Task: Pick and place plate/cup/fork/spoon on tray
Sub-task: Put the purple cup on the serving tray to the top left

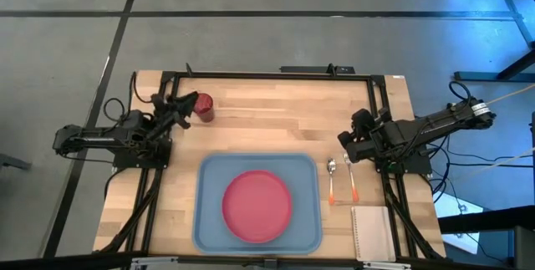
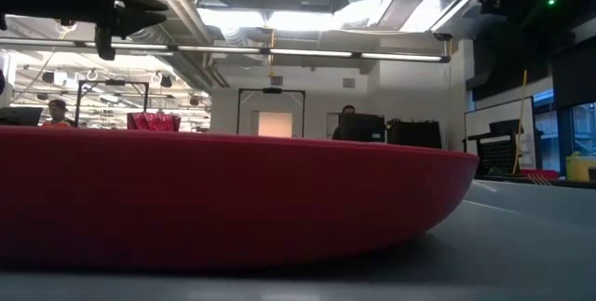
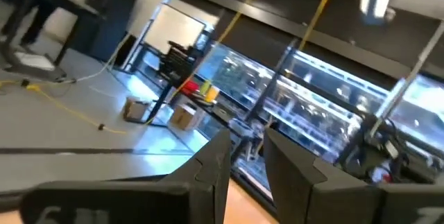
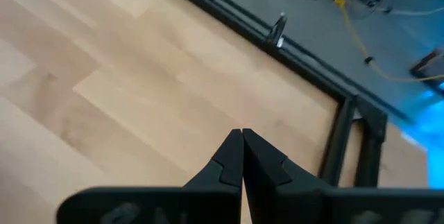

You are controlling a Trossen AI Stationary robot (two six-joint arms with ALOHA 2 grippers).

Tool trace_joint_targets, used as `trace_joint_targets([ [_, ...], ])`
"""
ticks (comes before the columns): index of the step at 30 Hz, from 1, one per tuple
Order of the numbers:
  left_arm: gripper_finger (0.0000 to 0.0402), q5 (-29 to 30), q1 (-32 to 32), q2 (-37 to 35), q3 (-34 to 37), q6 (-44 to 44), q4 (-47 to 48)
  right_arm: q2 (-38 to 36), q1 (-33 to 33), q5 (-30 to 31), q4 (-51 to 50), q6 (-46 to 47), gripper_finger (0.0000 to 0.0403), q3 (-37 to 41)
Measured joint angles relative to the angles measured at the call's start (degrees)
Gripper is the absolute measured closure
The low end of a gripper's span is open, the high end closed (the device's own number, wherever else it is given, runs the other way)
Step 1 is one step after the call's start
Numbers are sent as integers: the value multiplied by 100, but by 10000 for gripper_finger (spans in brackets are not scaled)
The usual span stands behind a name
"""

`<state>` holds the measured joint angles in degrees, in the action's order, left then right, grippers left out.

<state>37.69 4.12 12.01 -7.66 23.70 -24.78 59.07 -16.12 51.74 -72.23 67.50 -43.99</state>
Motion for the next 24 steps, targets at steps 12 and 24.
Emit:
trace_joint_targets([
  [12, 323, 435, 73, -32, -66, -1215, -2387, 4, 0, 16, 146, -156, 398, 0],
  [24, 342, -226, 78, 1232, -2307, -629, 4064, 4, 0, 322, 171, -348, 398, 0],
])
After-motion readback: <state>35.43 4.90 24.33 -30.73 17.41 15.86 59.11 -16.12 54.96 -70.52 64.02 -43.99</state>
